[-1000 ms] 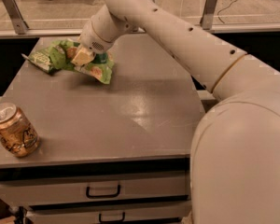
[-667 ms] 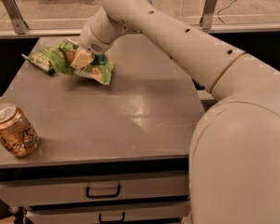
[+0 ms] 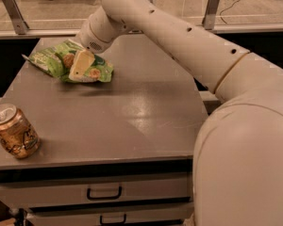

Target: Move green rice chip bag near green jalapeno chip bag

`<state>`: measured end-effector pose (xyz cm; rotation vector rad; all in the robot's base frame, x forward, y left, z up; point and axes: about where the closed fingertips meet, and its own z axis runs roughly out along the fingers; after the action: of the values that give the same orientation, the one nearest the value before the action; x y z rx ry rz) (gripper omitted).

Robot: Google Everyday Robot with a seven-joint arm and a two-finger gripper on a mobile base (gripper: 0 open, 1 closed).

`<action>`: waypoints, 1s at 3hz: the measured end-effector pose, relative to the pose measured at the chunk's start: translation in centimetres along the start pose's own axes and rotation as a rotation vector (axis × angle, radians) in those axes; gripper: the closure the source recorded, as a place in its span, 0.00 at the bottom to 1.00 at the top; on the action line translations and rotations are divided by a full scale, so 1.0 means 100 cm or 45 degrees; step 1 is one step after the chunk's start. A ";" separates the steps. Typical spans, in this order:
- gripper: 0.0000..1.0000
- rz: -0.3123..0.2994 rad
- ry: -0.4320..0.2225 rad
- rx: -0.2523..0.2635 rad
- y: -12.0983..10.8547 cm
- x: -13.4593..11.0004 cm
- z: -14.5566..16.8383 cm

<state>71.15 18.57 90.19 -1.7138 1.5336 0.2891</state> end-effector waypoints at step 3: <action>0.00 0.127 -0.107 0.218 -0.077 0.053 -0.136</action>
Offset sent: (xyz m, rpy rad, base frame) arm 0.0501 -0.1547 0.1168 0.1265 -0.0779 -0.1195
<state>74.97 5.00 98.86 -1.4776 1.5390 0.2693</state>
